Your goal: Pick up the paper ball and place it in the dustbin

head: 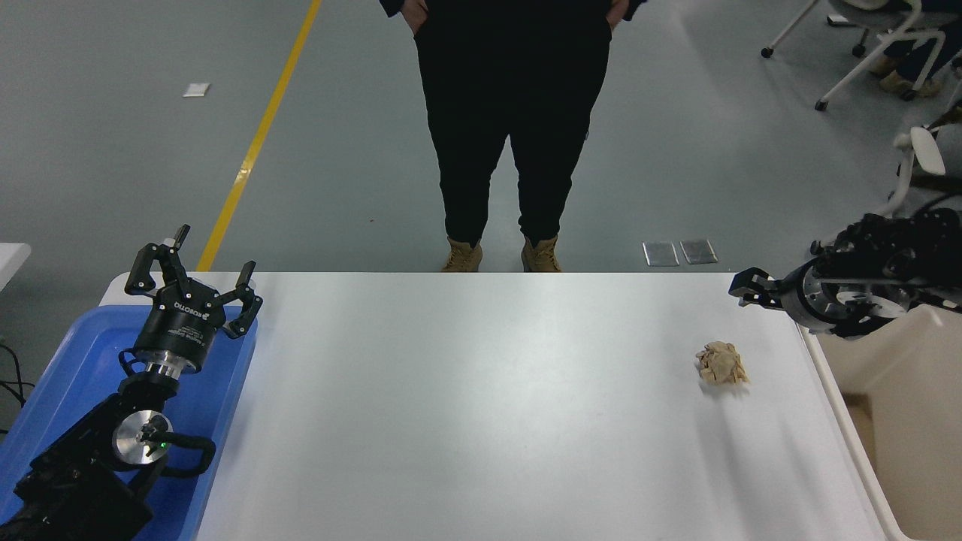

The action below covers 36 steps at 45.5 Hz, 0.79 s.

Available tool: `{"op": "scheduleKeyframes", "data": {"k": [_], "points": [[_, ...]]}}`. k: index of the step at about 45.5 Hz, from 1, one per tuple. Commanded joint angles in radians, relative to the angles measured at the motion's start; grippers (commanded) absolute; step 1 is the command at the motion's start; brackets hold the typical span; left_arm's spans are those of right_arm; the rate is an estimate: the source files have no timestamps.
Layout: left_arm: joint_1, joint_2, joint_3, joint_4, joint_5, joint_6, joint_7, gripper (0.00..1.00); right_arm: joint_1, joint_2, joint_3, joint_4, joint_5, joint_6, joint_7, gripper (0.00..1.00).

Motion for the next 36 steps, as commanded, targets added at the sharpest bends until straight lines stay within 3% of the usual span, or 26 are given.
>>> {"op": "scheduleKeyframes", "data": {"k": [1,29,33,36], "points": [[0.0,0.001,0.0,0.0,0.0,0.0,0.0,0.98,-0.199,0.074,0.126,-0.195,0.001,-0.042,0.0,1.0],[0.0,0.001,0.0,0.0,0.0,0.0,0.0,0.98,-0.391,0.16,0.235,-0.437,-0.001,-0.121,0.005,1.0],[0.0,0.001,0.0,0.0,0.001,0.0,0.0,0.98,-0.397,0.164,0.235,-0.437,-0.001,-0.129,0.008,0.97],[0.0,0.001,0.0,0.0,0.0,0.0,0.0,0.98,-0.4,0.164,0.235,-0.436,-0.001,-0.135,0.01,0.88]]}}
